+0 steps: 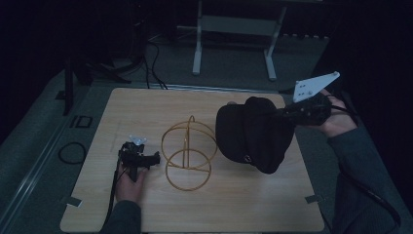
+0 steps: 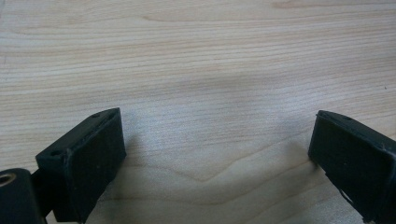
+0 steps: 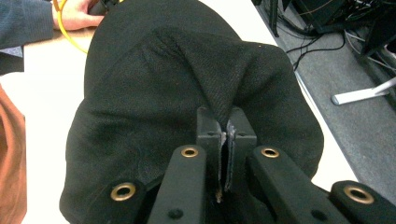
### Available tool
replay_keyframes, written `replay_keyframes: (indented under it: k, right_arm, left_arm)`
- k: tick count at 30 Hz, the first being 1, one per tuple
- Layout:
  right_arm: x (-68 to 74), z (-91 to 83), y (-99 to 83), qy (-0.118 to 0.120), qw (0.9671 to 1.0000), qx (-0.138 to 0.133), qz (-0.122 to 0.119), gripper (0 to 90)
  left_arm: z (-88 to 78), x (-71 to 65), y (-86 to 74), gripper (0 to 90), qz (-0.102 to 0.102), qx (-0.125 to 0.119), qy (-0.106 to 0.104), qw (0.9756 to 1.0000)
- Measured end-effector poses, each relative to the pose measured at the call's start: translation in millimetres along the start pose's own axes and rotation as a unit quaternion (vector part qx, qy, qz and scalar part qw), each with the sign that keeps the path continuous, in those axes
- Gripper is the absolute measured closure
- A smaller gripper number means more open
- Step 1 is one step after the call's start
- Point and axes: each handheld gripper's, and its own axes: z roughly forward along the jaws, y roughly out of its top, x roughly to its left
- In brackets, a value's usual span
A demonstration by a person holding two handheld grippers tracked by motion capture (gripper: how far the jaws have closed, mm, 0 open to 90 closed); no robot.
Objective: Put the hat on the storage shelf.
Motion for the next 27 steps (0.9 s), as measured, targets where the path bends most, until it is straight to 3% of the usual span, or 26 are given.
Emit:
replay_keyframes:
  k: [5, 11, 13, 18, 27]
  right_arm:
    - [-0.4, -0.8, 2.2, -0.002, 0.9999, -0.015, 0.002, 86.9]
    - [2.4, -1.0, 8.9, 0.003, 0.9986, -0.054, 0.000, 86.9]
    - [1.7, -1.6, 11.1, 0.008, 0.9967, -0.080, 0.004, 86.9]
    - [2.0, -0.9, 15.7, 0.016, 0.9931, -0.116, 0.009, 86.9]
    - [7.5, 11.9, 32.6, 0.032, 0.9901, -0.137, -0.002, 86.9]
  left_arm:
    - [0.0, 0.0, 0.0, 3.4, 0.000, 0.000, 0.000, 1.0000]
    - [0.0, 0.0, 0.0, 3.4, 0.000, 0.000, 0.000, 1.0000]
    - [0.0, 0.0, 0.0, 3.4, 0.000, 0.000, 0.000, 1.0000]
    - [0.0, 0.0, 0.0, 3.4, 0.000, 0.000, 0.000, 1.0000]
    - [0.0, 0.0, 0.0, 3.4, 0.000, 0.000, 0.000, 1.0000]
